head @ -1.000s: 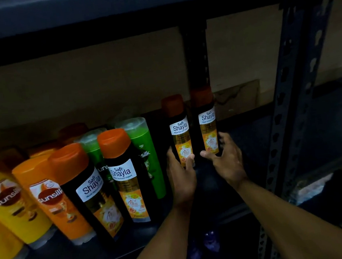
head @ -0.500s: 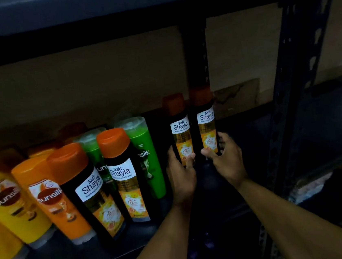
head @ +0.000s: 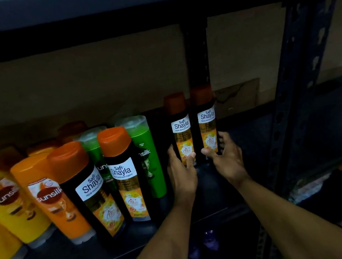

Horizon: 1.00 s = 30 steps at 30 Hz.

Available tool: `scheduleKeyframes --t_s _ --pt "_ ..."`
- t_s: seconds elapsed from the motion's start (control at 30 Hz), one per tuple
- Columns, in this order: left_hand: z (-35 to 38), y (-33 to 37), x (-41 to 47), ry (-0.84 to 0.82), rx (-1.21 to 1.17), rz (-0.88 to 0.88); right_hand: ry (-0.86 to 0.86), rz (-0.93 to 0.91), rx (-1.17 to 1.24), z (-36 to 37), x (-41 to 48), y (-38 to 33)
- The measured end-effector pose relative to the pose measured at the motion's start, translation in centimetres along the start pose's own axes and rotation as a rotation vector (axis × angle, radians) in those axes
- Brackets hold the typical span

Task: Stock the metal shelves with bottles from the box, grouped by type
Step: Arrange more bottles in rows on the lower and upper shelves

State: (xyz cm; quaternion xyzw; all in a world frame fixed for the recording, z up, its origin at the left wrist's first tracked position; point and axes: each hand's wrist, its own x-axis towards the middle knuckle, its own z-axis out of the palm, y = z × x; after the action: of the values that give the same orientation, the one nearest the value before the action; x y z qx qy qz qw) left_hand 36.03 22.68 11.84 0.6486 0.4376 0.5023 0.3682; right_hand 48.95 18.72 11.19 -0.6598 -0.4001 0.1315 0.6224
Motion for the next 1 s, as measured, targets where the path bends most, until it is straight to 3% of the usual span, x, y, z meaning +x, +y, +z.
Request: scheduleKeyframes --t_s 1.0 --pt "0.02 0.09 -0.06 0.007 0.011 -0.027 -0.016 0.015 -0.065 0.10 -0.33 -0.27"
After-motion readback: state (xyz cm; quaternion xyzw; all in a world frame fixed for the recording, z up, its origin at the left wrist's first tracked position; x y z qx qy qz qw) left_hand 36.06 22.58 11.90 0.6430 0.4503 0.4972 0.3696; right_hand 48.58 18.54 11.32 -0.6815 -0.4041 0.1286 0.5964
